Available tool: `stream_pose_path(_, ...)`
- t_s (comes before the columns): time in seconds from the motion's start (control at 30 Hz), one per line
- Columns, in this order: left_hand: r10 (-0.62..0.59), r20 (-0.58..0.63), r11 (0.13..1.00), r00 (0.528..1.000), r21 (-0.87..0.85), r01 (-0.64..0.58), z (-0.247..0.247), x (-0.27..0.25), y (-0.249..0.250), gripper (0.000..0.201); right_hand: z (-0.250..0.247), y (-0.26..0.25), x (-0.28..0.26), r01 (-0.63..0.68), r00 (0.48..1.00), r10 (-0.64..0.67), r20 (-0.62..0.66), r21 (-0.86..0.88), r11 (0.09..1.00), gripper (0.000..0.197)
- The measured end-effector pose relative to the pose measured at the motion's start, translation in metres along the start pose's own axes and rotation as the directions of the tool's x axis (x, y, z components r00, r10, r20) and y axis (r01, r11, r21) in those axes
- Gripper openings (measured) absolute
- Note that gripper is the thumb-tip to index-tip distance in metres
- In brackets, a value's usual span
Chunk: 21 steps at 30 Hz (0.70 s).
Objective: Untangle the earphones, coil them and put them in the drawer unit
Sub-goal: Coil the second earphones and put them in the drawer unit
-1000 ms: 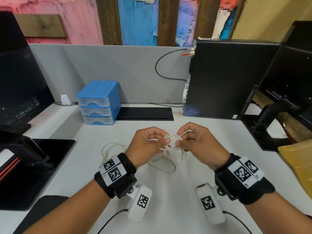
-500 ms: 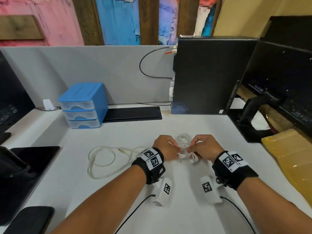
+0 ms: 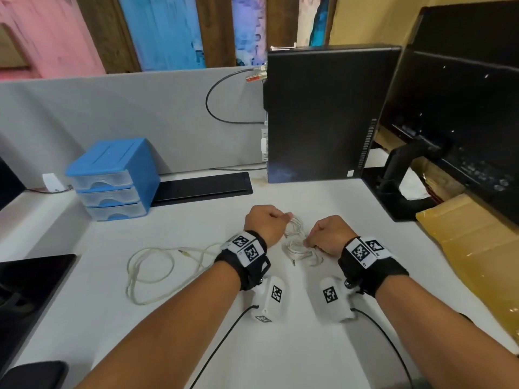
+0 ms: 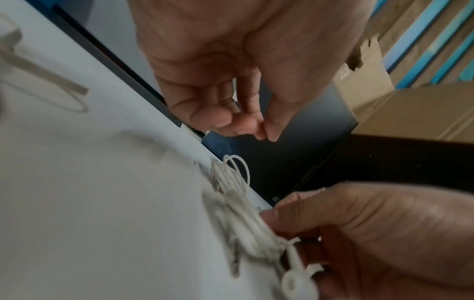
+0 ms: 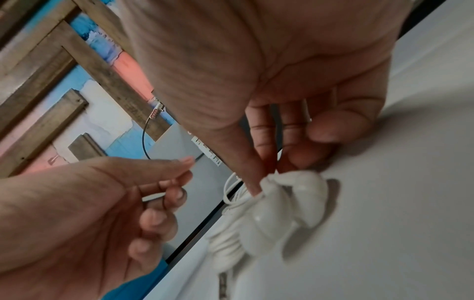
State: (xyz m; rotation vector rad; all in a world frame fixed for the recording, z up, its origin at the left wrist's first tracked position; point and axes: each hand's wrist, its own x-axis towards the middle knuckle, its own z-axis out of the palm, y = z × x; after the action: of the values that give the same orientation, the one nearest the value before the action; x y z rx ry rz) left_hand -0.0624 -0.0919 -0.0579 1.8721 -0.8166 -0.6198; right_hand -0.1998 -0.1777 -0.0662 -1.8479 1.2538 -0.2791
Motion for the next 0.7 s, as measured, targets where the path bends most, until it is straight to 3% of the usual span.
stream_pose_path(0.1,-0.046,0.022,0.995,0.999,-0.092,0.047,-0.02,0.001,-0.002,0.022,-0.008,-0.001,-0.002,0.011,0.999,-0.01,-0.042,0.016,1.0,0.024)
stream_pose_path(0.3,-0.09,0.073,0.995,0.993,-0.034,0.093,-0.099,-0.006,-0.011,0.01,-0.021,-0.022,-0.019,0.107,0.99,-0.097,-0.1,0.101,0.989,0.02)
stream_pose_path(0.47,-0.16,0.171,0.987,0.972,0.034,0.157,-0.147,-0.021,-0.04,0.009,0.016,-0.052,-0.04,0.16,0.978,-0.177,0.106,0.156,0.975,0.023)
stream_pose_path(0.6,-0.132,0.142,0.985,0.981,0.133,0.114,-0.161,-0.029,-0.057,0.008,0.053,-0.069,-0.045,0.246,0.93,-0.23,0.286,-0.022,0.969,0.016)
stream_pose_path(0.7,-0.122,0.202,0.98,0.972,0.181,0.085,-0.167,-0.033,-0.056,0.011,0.073,-0.081,-0.045,0.333,0.897,-0.28,0.341,-0.106,0.937,0.012)
